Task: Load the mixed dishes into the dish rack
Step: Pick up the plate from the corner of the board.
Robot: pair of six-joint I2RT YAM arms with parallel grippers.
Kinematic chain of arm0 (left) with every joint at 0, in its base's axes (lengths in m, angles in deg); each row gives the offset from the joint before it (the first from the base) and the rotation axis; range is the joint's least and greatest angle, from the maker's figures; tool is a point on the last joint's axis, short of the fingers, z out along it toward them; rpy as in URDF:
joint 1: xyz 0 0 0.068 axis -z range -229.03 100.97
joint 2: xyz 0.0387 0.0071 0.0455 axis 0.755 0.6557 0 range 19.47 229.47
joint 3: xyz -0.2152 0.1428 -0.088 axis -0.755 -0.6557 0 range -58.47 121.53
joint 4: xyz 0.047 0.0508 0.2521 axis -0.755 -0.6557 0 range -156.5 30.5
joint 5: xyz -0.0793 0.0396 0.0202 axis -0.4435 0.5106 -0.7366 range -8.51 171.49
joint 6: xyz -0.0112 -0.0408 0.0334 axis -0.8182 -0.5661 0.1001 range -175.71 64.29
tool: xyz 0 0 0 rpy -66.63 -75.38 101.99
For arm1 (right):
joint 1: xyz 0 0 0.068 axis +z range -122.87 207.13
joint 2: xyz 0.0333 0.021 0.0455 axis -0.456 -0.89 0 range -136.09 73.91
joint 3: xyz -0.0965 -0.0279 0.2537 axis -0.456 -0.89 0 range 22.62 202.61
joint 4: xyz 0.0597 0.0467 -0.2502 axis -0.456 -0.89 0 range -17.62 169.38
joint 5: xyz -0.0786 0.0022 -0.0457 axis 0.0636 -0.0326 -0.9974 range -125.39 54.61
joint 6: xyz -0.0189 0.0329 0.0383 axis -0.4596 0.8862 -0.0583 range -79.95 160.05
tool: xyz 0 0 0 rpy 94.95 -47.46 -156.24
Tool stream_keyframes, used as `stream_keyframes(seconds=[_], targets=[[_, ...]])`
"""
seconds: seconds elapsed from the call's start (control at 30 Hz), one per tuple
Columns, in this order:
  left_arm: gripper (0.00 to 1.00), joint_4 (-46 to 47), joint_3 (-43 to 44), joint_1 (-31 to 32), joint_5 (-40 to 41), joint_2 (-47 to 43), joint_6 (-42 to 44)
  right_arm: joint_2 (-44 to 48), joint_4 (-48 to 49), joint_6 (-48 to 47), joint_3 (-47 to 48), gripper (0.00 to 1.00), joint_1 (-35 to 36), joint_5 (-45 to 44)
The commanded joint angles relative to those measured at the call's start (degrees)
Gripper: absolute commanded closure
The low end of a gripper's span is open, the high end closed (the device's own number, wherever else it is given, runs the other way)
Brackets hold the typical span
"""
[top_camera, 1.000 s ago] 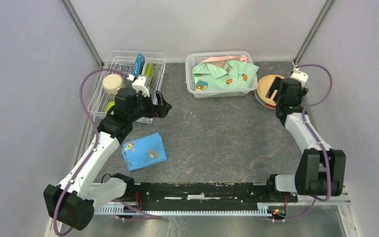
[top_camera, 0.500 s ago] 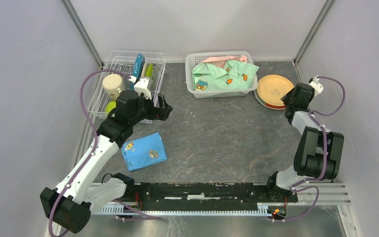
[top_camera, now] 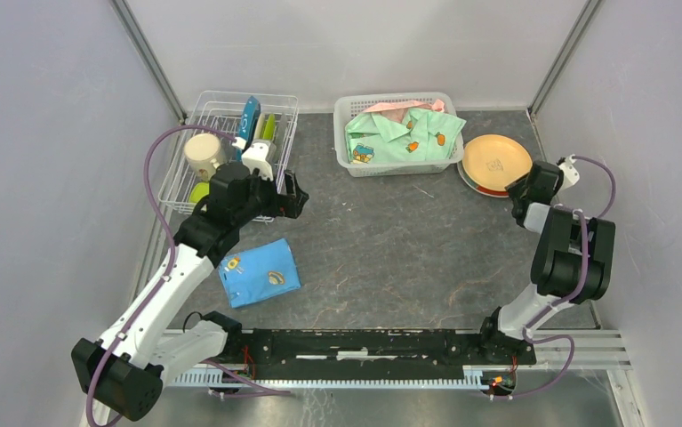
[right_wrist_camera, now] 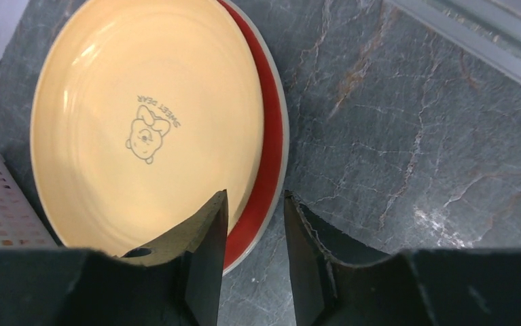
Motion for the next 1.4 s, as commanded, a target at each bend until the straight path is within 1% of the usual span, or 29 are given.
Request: stream_keyframes(seconds=[0.0,0.1,0.27,0.47,0.63,0.87,1.17,1.37], targets=[[0.0,-0.6,2.0,0.3,1.6,-1.1,2.9,-3.0,5.0,2.3,1.1,0.6,-0.8,3.5],[0.0,-0.7,2.1,0.3,1.7,-0.8,3.0,-5.0,5.8,3.0,1.7,0.64,-1.2,4.7],[0.0,-0.7,2.1,0.3,1.8,-0.2,3.2,-5.4,6.8,4.1,1.0,0.66,-2.1,6.3],[0.0,-0.9,2.2,0.3,1.7,0.2,3.2,-3.4,6.3,3.7,1.6,0.65,-3.0,7.8],[0.0,-1.0,2.1,0.3,1.5,0.5,3.3,-1.4,6.1,3.8,1.7,0.61,-3.1,8.1],[0.0,-0.7,1.9,0.5,1.6,0.7,3.2,-1.6,5.9,3.6,2.5,0.65,-3.1,10.0],[0.0,-0.6,1.6,1.5,2.1,0.0,3.4,-4.0,3.2,5.0,5.0,0.64,-3.1,9.3],[0.0,-0.2,1.2,1.7,2.7,-1.0,3.4,-3.9,0.8,5.5,4.7,0.63,-3.1,7.4]])
